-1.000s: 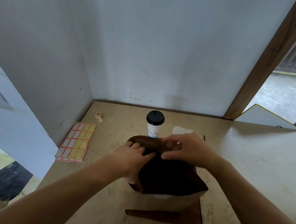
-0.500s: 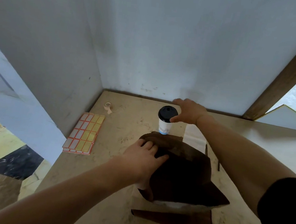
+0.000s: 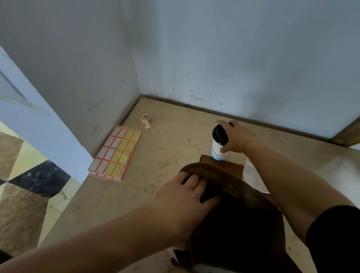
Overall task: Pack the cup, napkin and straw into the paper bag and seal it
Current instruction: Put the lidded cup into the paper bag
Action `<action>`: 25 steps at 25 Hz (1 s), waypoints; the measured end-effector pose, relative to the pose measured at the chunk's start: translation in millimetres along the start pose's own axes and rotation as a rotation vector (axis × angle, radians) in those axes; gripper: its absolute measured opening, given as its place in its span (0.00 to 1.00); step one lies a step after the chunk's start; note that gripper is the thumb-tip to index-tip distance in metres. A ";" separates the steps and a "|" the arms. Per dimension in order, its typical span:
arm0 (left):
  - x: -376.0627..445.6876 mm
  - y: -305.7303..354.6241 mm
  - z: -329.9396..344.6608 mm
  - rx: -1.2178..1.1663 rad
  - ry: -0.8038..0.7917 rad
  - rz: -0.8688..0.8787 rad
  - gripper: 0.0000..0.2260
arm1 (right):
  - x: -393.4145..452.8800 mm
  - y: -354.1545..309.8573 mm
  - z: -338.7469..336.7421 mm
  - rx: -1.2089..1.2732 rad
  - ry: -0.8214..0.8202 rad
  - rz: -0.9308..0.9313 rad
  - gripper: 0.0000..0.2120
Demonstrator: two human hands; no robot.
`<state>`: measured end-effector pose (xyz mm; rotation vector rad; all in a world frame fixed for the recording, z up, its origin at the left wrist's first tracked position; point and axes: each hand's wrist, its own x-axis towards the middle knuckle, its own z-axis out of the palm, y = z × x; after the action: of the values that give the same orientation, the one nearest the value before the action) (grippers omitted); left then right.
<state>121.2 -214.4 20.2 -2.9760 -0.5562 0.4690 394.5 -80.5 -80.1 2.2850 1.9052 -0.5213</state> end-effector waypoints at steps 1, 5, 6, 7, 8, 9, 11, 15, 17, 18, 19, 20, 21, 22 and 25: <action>0.3 0.2 -0.7 -0.002 -0.003 0.002 0.50 | 1.9 0.0 1.0 0.013 0.011 -0.013 0.49; 3.4 3.4 -3.1 0.009 -0.009 0.011 0.49 | 1.7 0.5 5.2 -0.016 0.066 -0.031 0.44; 3.9 4.0 -3.6 0.016 -0.011 0.008 0.49 | 0.5 1.0 6.7 -0.021 0.075 -0.031 0.43; 4.2 4.4 -4.2 0.017 -0.017 0.005 0.49 | -1.1 1.2 8.2 -0.019 0.078 -0.031 0.42; 4.3 4.4 -4.6 0.018 -0.025 0.003 0.49 | -3.2 1.5 8.6 -0.011 0.082 -0.030 0.41; 4.6 4.2 -5.2 0.019 -0.034 0.002 0.49 | -5.9 1.8 7.4 0.000 0.089 -0.025 0.41; 4.4 3.7 -6.5 0.020 -0.054 -0.001 0.47 | -14.6 2.8 -0.2 0.035 0.118 -0.006 0.41; 5.1 6.6 -8.5 0.029 -0.067 -0.007 0.46 | -46.7 1.3 -36.2 0.145 0.235 0.003 0.39; 7.3 8.6 -11.7 0.050 -0.116 -0.008 0.45 | -71.4 -2.7 -57.8 0.179 0.320 0.015 0.38; 8.8 9.3 -13.5 0.057 -0.146 -0.012 0.43 | -86.1 -5.1 -67.8 0.189 0.357 0.018 0.38; 10.3 9.4 -15.1 0.058 -0.177 -0.018 0.42 | -101.8 -7.9 -76.6 0.196 0.385 0.019 0.38; 11.4 9.8 -17.5 0.057 -0.204 -0.025 0.41 | -120.2 -10.1 -84.8 0.200 0.408 0.018 0.38; 12.3 9.7 -19.9 0.052 -0.226 -0.032 0.41 | -138.8 -12.7 -92.1 0.201 0.425 0.012 0.38; 13.0 9.5 -22.2 0.049 -0.247 -0.042 0.41 | -158.2 -15.2 -99.2 0.199 0.440 0.003 0.38; 15.8 12.0 -30.1 0.054 -0.320 -0.068 0.46 | -219.2 -23.4 -116.8 0.179 0.461 -0.016 0.39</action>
<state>148.7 -220.3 42.8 -2.8355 -0.6553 0.9468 360.9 -243.7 105.6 2.6940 2.1461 -0.1787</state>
